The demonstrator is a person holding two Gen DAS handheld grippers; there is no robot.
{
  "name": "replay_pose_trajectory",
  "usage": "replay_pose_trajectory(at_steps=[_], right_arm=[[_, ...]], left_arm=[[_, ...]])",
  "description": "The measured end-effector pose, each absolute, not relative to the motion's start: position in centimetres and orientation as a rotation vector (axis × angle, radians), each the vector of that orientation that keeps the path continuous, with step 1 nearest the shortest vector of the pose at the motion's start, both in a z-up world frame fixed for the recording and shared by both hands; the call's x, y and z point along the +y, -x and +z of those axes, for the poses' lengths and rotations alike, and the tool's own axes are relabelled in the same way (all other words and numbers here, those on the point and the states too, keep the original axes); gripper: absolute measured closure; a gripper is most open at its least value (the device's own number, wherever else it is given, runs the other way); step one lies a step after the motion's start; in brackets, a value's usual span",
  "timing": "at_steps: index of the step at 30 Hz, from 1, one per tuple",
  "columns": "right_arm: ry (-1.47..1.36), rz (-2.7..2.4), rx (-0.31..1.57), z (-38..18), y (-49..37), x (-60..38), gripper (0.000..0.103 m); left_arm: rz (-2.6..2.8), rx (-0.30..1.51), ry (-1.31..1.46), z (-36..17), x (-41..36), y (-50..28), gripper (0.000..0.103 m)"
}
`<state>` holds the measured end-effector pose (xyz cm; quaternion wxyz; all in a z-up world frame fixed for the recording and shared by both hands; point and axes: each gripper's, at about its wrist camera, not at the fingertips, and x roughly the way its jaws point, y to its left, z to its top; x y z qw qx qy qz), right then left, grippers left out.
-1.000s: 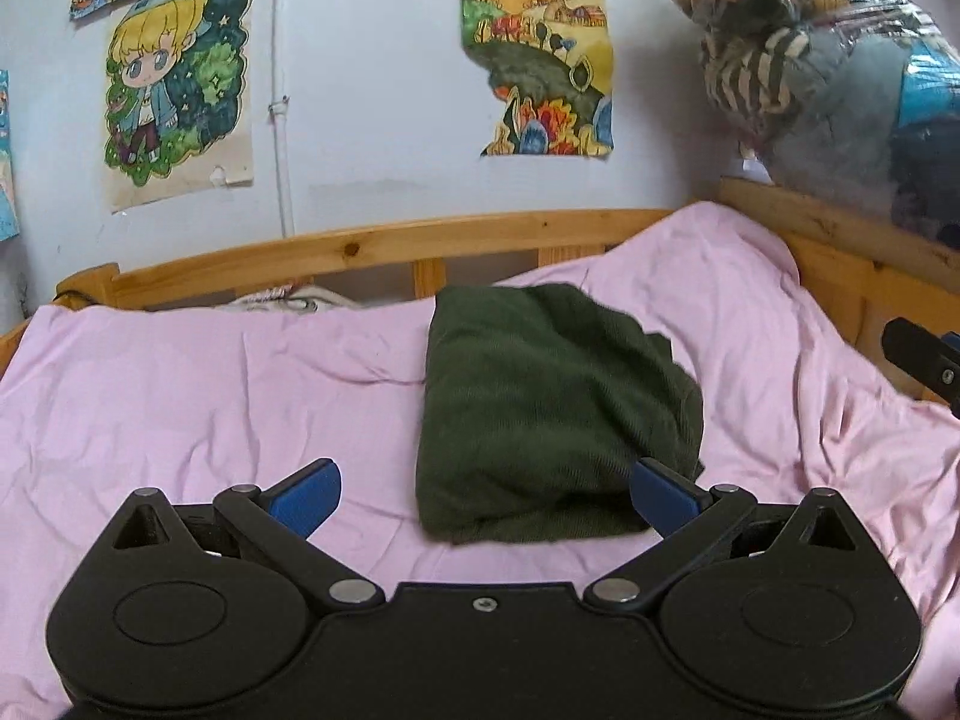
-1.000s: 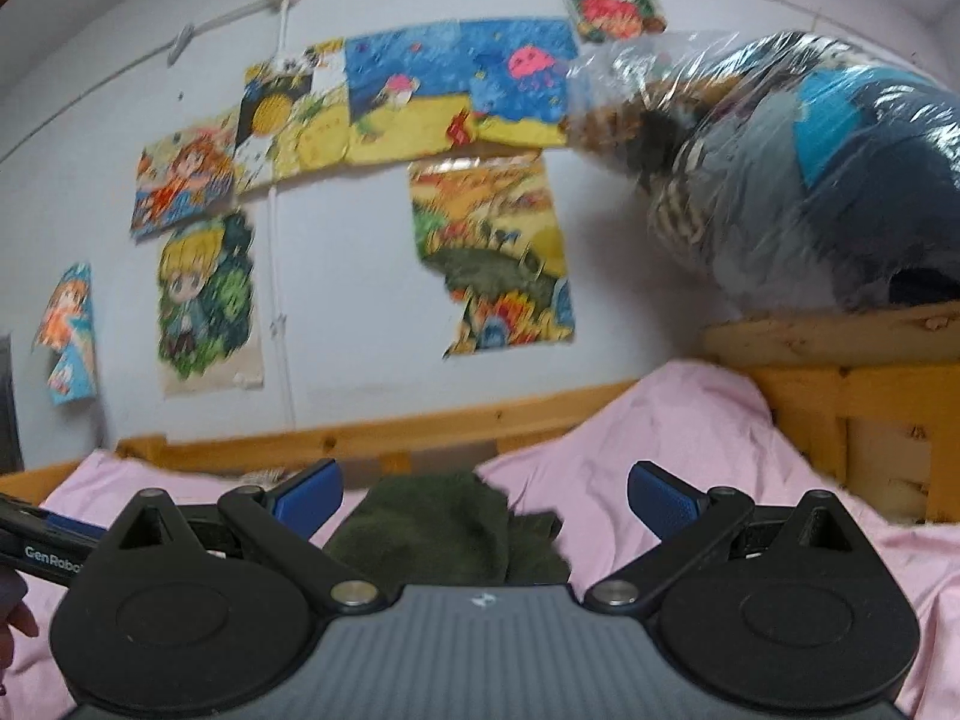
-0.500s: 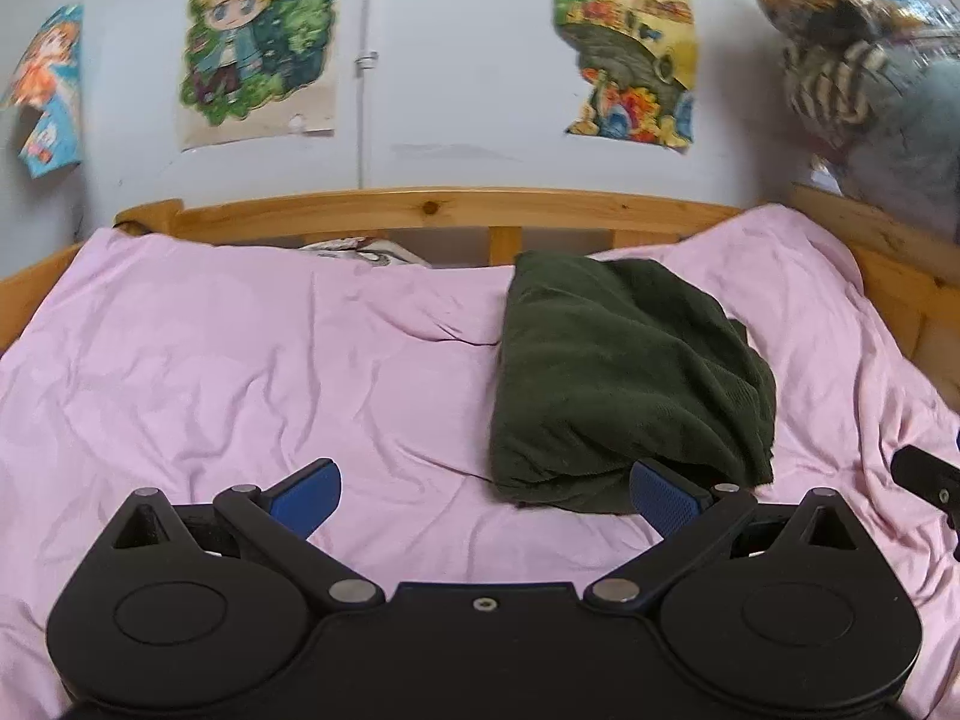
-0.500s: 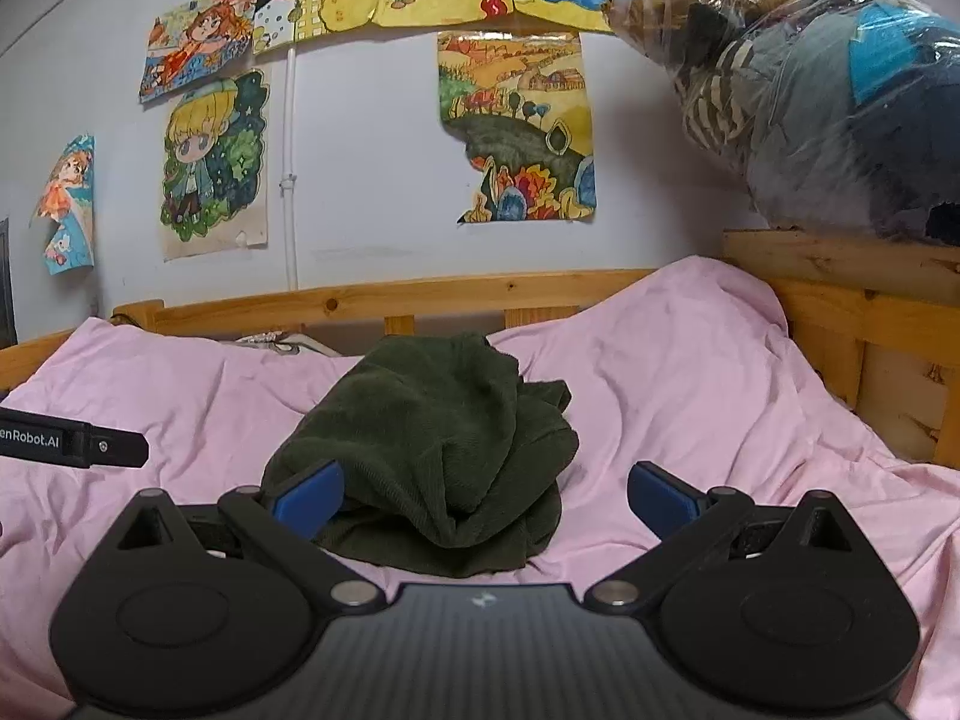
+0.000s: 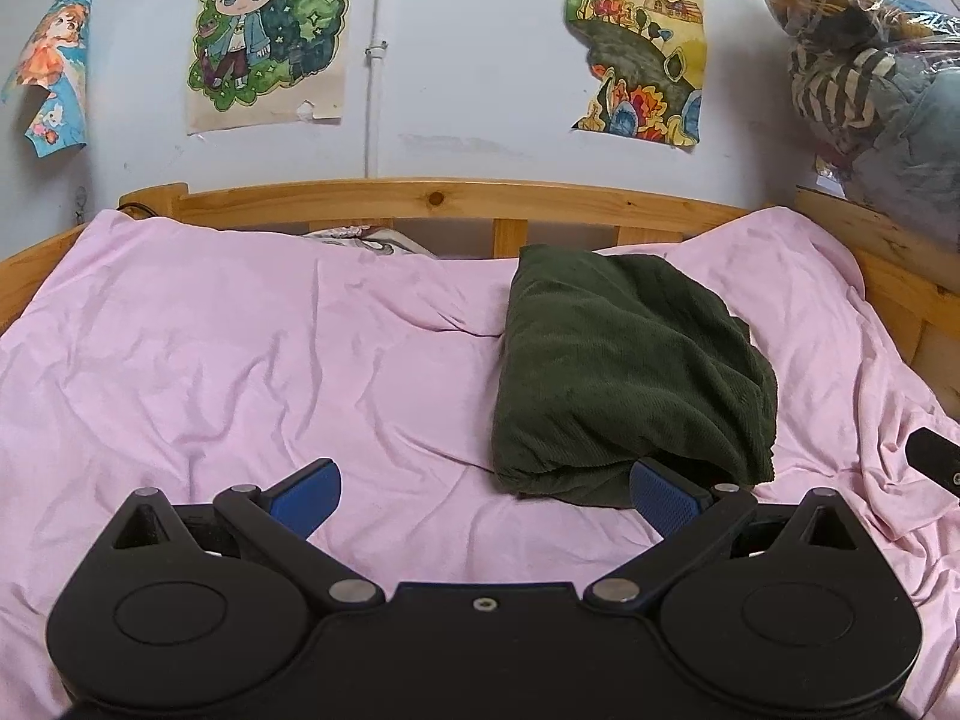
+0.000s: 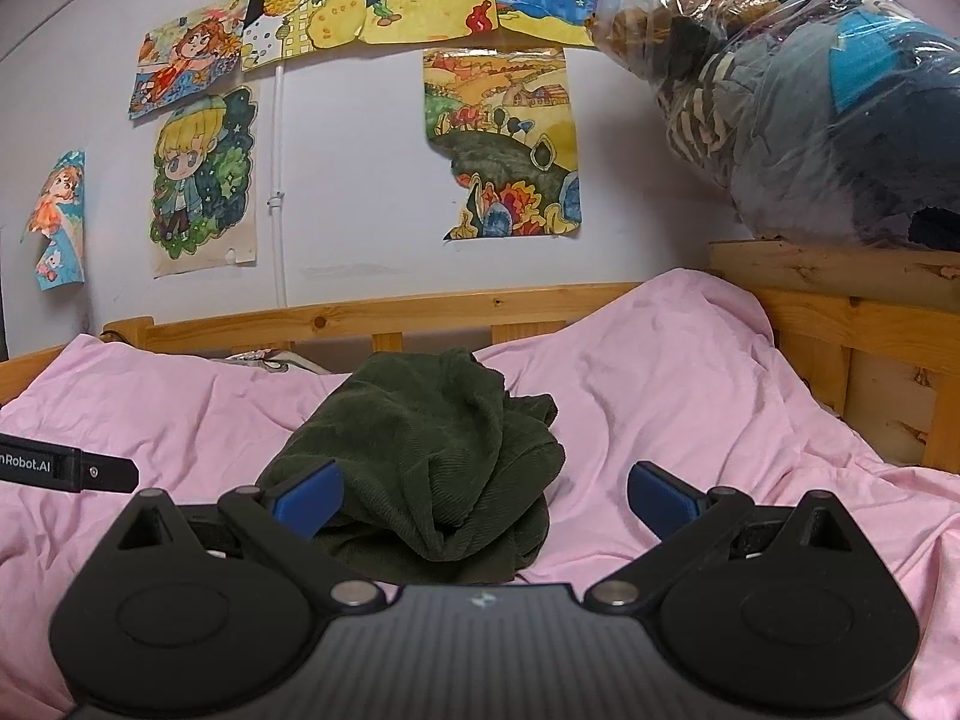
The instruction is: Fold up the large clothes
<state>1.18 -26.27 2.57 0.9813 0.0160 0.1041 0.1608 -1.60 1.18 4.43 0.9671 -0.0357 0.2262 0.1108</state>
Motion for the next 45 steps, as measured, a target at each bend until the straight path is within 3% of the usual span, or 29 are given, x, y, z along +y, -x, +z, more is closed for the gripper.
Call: replay_pose_trajectory(at_steps=[45], right_arm=[[-0.031,0.314,0.224,2.44,-1.57,-26.55,0.000]], left_arm=[[0.214,0.498,0.082,3.59,1.33,1.38,0.001]])
